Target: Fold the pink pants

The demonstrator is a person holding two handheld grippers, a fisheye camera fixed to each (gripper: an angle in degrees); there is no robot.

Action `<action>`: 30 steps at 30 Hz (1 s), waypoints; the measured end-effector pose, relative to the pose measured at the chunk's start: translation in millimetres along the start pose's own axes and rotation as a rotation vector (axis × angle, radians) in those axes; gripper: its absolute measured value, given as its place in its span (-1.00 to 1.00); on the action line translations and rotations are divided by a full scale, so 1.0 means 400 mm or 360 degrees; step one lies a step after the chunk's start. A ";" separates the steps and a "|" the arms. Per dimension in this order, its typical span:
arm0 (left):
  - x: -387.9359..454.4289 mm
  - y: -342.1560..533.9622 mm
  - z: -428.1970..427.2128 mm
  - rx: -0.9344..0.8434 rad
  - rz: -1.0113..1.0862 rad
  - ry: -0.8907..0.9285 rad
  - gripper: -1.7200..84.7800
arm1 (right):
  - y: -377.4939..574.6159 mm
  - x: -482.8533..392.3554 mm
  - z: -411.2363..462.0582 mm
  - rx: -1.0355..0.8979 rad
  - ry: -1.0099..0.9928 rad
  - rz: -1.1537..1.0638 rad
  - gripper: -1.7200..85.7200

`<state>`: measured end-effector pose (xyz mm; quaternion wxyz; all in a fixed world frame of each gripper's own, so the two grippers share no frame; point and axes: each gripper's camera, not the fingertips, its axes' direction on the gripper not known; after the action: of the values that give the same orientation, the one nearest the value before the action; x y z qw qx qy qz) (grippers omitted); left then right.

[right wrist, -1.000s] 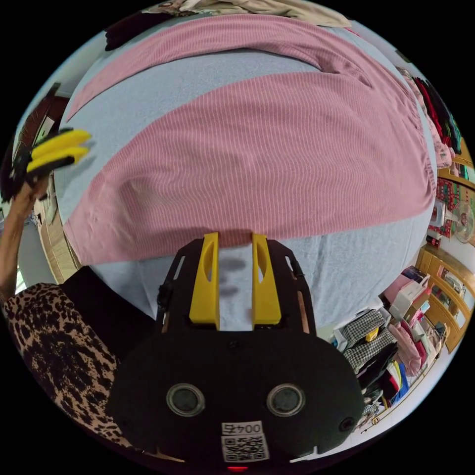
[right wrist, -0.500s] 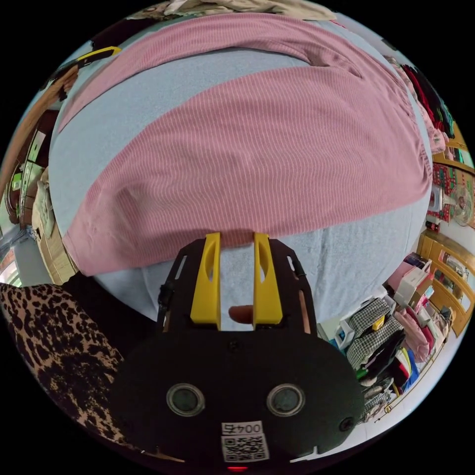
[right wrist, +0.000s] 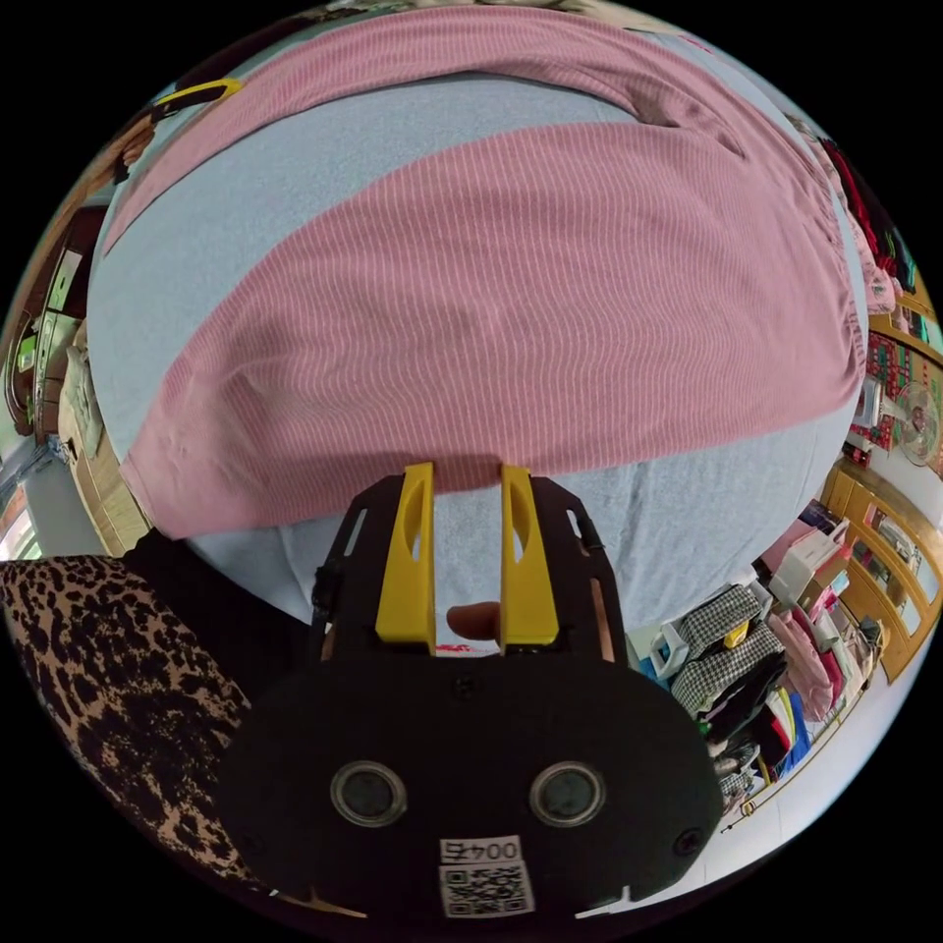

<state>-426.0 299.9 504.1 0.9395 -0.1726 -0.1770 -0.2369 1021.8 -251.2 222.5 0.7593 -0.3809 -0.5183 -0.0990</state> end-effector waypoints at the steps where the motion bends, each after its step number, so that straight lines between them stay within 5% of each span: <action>1: 0.005 0.002 -0.003 -0.0014 -0.0011 0.0003 -0.84 | 0.002 0.005 -0.013 -0.0009 0.0000 -0.0006 -0.75; 18: 0.399 0.256 -0.311 0.0480 0.0019 0.0117 -0.93 | 0.148 0.112 -0.162 0.0223 -0.0006 -0.0130 -0.78; 21: 0.521 0.314 -0.296 0.0481 -0.0054 0.0210 -0.93 | 0.208 0.180 -0.176 0.0365 -0.0174 -0.0091 -0.83; 26: 0.758 0.396 -0.163 0.0364 -0.0299 0.0261 -0.93 | 0.272 0.420 -0.243 0.0627 -0.0953 0.0058 -0.84; 30: 0.877 0.427 -0.048 0.0277 -0.0506 0.0158 -0.93 | 0.235 0.593 -0.358 0.0862 -0.1063 0.0141 -0.76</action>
<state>-45.2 299.0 591.5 0.9092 -0.0486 -0.1754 -0.3745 1280.0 -225.8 357.6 0.6259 -0.2010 -0.7260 0.2019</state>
